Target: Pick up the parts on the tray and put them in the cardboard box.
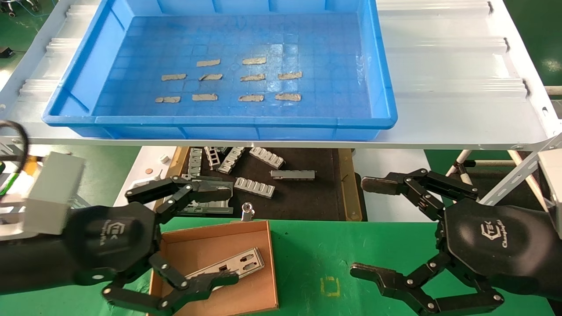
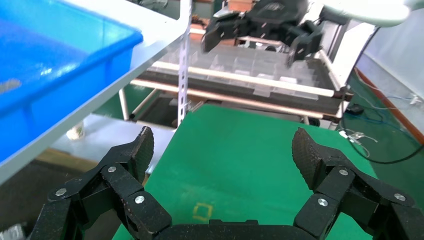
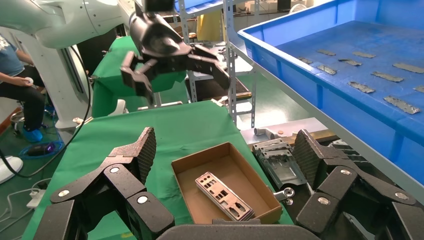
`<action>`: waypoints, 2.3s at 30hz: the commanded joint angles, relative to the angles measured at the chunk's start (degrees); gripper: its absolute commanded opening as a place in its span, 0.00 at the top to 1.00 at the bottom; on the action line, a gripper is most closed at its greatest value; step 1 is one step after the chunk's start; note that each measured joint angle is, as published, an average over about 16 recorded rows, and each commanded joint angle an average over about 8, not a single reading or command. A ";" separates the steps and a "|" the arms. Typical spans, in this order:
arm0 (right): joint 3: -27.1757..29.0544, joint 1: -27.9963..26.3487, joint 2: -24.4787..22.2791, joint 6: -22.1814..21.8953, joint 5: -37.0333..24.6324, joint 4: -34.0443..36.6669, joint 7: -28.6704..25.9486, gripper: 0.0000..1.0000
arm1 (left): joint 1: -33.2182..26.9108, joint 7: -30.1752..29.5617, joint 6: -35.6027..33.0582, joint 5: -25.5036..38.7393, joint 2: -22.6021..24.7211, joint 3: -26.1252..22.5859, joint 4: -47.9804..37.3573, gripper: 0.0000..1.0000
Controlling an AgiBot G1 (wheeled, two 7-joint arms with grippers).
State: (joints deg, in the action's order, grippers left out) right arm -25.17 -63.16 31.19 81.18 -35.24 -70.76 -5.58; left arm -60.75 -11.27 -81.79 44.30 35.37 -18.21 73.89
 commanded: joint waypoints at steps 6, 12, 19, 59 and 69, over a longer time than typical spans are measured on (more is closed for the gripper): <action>0.00 0.00 0.00 0.00 0.00 0.00 0.00 0.00 | -0.75 0.48 -3.57 -2.24 -0.31 2.01 -0.28 0.00; 0.01 0.01 0.00 -0.01 0.00 0.01 0.00 0.00 | -1.06 0.66 -4.93 -3.20 -0.44 2.80 -0.38 0.00; 0.01 0.01 0.00 -0.01 0.00 0.02 0.00 0.00 | -0.98 0.61 -4.52 -2.93 -0.43 2.58 -0.39 0.00; 0.01 0.01 0.00 -0.02 0.00 0.02 0.00 0.00 | -0.77 0.50 -3.77 -2.35 -0.34 2.13 -0.32 0.00; 0.01 0.02 -0.01 -0.02 0.00 0.02 0.00 0.00 | -0.77 0.50 -3.73 -2.34 -0.34 2.11 -0.32 0.00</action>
State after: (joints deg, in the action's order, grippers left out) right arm -25.16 -63.14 31.19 81.17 -35.23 -70.75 -5.58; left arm -61.52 -10.77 -85.53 41.95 35.02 -16.10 73.58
